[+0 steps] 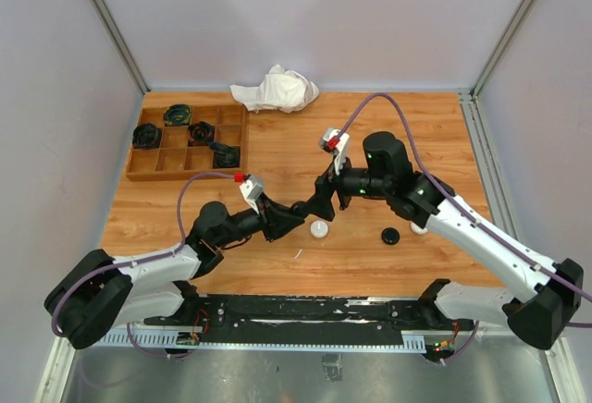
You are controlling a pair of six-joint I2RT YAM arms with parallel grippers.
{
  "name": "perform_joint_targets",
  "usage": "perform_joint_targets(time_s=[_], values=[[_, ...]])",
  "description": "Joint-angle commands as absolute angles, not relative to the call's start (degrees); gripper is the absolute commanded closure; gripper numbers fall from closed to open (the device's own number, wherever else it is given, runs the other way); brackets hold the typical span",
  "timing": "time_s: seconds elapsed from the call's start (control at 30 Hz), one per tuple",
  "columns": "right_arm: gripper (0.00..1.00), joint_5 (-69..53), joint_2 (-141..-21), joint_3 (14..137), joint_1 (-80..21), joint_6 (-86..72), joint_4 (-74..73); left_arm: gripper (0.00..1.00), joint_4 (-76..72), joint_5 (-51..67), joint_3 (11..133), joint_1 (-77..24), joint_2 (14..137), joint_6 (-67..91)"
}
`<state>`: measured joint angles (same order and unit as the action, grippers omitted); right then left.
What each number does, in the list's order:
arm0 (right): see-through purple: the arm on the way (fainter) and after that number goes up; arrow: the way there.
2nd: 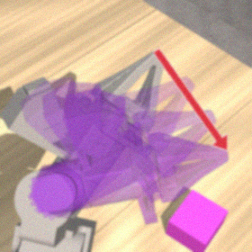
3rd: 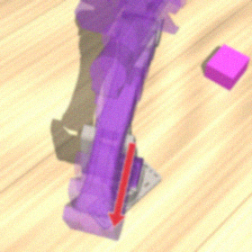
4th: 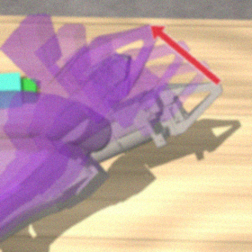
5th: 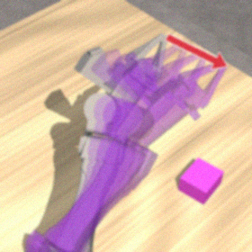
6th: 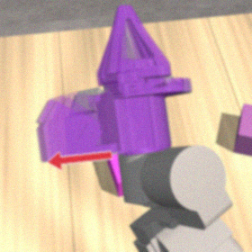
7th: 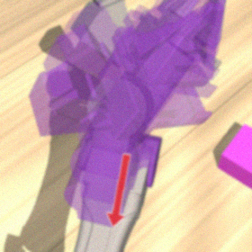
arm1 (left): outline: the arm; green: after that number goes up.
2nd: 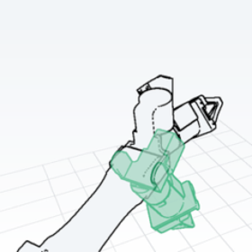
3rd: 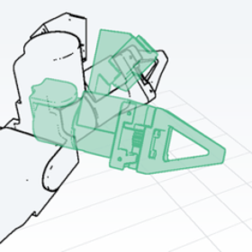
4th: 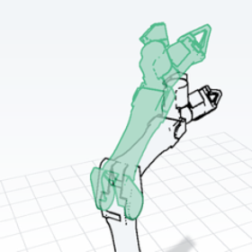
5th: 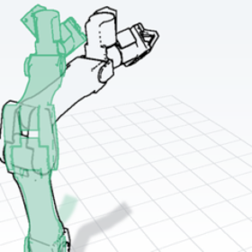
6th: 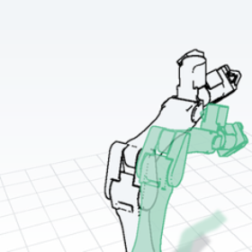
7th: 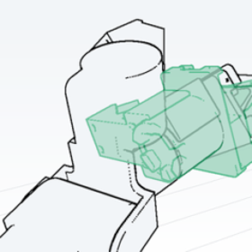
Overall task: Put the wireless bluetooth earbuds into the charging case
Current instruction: Close the charging case, then place the charging case at the center of the board.
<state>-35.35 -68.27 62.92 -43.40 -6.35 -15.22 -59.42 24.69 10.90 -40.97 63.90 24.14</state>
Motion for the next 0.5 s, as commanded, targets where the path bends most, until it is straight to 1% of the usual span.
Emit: perform_joint_targets(time_s=[0.0, 0.07, 0.17, 0.33, 0.47], values=[[0.19, -13.7, -62.5, 59.1, -42.0, -4.7, -17.8, 0.99, -39.0, 20.9, 16.2, -41.0, 63.0, 31.6], [0.18, -5.8, -60.4, 56.9, -42.0, -5.3, -18.1, 0.97, -34.7, 20.6, 17.0, -41.0, 63.8, 33.6], [0.16, 4.4, -57.3, 53.9, -42.0, -6.5, -18.8, 0.96, -33.8, 20.6, 16.6, -41.0, 65.8, 37.3], [0.15, 12.8, -51.9, 49.5, -42.0, -7.6, -18.7, 0.95, -30.2, 19.7, 18.6, -41.0, 70.9, 42.9], [0.15, 19.0, -48.2, 46.3, -41.9, -6.8, -17.6, 0.93, -30.0, 20.4, 20.6, -41.0, 76.9, 47.4]])
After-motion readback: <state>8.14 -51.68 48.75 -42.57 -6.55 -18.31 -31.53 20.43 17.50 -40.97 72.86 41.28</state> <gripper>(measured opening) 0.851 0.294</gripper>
